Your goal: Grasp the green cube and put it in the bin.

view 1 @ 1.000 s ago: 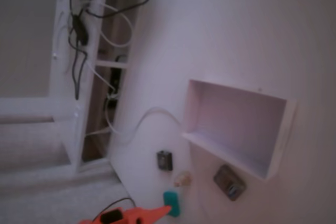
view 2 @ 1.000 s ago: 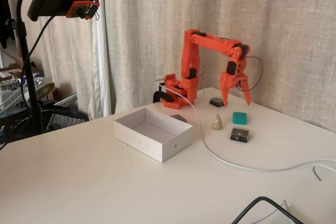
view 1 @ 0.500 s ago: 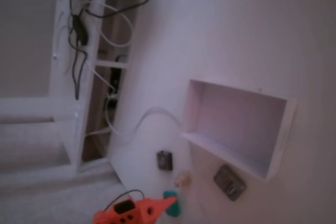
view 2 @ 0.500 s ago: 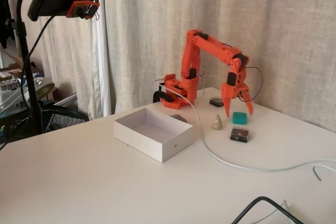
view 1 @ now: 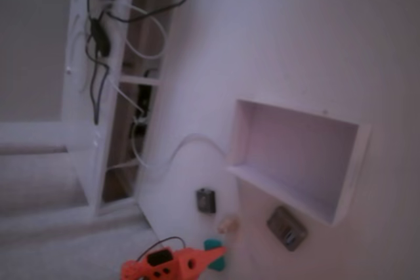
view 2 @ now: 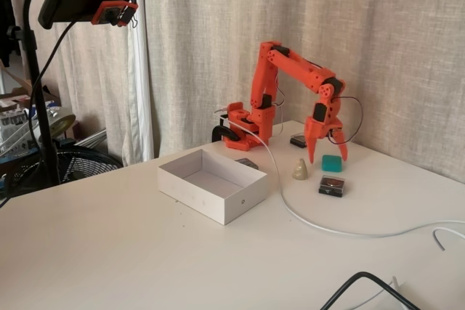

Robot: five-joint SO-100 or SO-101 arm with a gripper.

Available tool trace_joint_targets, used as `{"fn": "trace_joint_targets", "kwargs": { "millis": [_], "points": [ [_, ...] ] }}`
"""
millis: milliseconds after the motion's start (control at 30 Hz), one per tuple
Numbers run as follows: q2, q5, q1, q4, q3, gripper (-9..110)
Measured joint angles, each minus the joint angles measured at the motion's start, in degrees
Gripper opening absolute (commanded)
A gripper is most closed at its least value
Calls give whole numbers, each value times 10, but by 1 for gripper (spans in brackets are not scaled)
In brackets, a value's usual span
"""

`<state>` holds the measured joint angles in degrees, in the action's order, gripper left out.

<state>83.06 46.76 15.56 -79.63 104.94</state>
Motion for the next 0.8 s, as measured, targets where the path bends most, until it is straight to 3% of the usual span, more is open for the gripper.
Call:
{"fn": "trace_joint_targets", "kwargs": {
  "millis": [800],
  "points": [
    [-24,0,-1,47,26,36]
  ]
}}
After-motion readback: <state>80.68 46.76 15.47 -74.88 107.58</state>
